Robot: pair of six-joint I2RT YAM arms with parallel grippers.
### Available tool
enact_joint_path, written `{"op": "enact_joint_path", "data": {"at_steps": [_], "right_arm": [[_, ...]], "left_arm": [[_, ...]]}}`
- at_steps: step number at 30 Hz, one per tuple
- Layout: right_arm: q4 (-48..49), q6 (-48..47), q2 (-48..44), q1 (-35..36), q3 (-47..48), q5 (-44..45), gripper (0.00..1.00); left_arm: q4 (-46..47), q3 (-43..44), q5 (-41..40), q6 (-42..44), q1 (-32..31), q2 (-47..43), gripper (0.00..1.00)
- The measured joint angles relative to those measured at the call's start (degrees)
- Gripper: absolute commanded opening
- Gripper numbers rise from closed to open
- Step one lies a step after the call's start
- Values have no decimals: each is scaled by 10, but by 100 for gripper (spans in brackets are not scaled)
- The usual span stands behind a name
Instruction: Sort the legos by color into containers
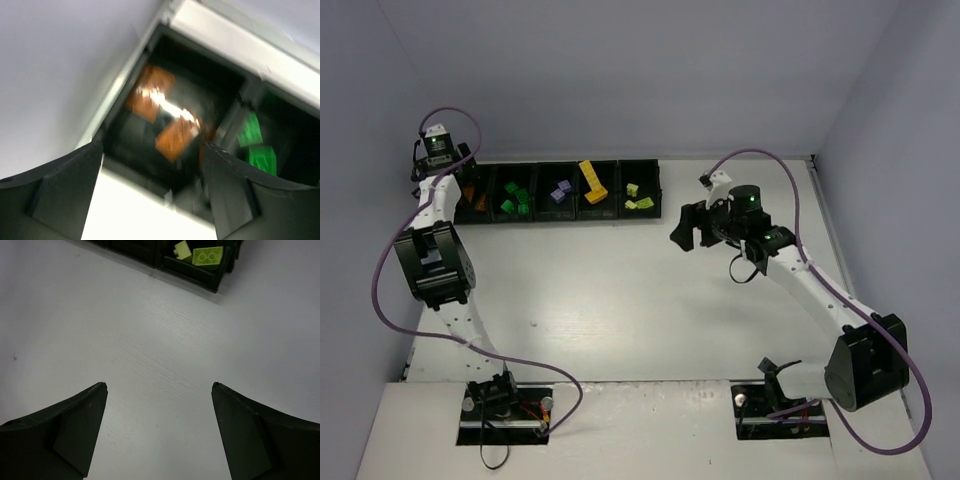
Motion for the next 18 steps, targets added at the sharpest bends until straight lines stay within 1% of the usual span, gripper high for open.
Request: {"op": "enact_joint_path", "data": {"at_steps": [3, 4, 7, 10, 12, 14, 18], "right_arm": [[-12, 2, -11, -13, 13, 47, 84], [-19, 4, -17, -17, 17, 66, 90], [-29, 11, -40, -37, 26, 125, 99], [-35, 13, -77, -60, 30, 185, 100], [-38, 7, -98, -69, 36, 229, 100], [-38, 0, -111, -70, 45, 266, 100], [-38, -11, -109, -70, 63, 318, 100]], "left_arm": [[-22, -56, 20, -3, 0, -85, 77], [-17, -80, 30, -6, 0, -122, 77], [-50, -150, 56, -15, -1, -257, 77], [-84, -184, 62, -18, -13, -378, 77], [-104, -203, 55, -16, -36, -440, 77], [-127, -228, 44, -13, -75, -491, 77], [-178, -293, 36, -13, -144, -556, 77]]}}
